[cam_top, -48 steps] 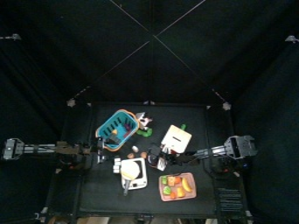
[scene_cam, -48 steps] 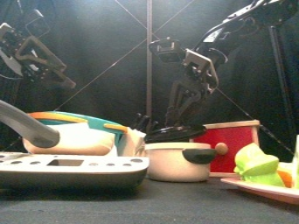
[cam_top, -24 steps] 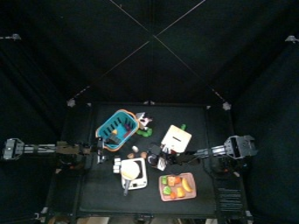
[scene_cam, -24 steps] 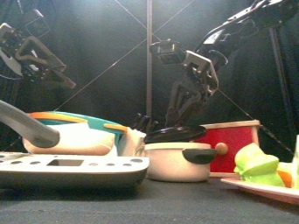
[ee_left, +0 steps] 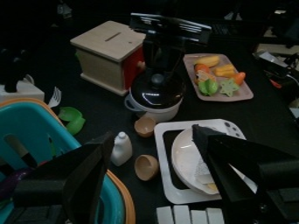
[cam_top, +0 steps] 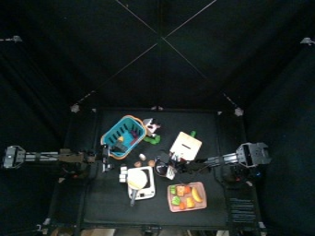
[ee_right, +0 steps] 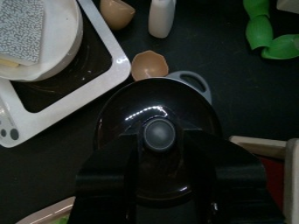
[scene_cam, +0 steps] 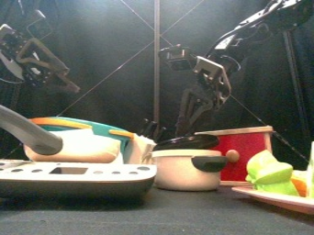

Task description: Place pot lid on pot

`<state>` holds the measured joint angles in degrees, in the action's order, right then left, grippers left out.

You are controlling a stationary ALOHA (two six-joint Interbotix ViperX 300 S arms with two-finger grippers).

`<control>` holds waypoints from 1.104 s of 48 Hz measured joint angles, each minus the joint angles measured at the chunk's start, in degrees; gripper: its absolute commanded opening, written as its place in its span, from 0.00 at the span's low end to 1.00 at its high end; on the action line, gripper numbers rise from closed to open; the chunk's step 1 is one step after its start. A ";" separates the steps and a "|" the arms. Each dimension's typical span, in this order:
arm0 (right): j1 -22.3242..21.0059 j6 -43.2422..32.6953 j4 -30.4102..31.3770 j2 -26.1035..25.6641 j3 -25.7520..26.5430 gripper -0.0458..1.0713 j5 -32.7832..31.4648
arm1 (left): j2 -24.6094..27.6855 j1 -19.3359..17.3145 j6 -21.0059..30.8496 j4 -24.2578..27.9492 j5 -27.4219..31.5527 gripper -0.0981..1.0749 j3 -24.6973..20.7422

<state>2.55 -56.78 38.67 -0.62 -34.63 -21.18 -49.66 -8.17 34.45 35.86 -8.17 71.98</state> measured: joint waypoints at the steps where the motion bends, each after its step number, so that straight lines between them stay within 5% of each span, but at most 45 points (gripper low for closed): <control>1: -0.09 0.00 0.00 0.00 -0.09 0.62 0.09 | 0.09 0.00 0.00 0.09 0.00 0.96 0.00; 24: -0.70 0.18 -1.58 1.41 0.00 0.64 0.97 | 0.00 0.00 -0.09 0.09 -0.44 0.96 0.09; 39: -0.97 0.26 -2.55 1.49 -0.09 0.79 0.79 | 0.00 0.09 0.00 0.09 -0.44 0.96 0.35; 53: -0.97 0.44 -2.55 0.62 0.00 0.81 0.70 | 0.00 0.09 0.00 0.00 -0.35 0.96 0.35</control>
<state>1.58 -56.34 36.12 0.00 -34.63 -20.48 -49.66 -8.09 34.45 35.86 -8.53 72.33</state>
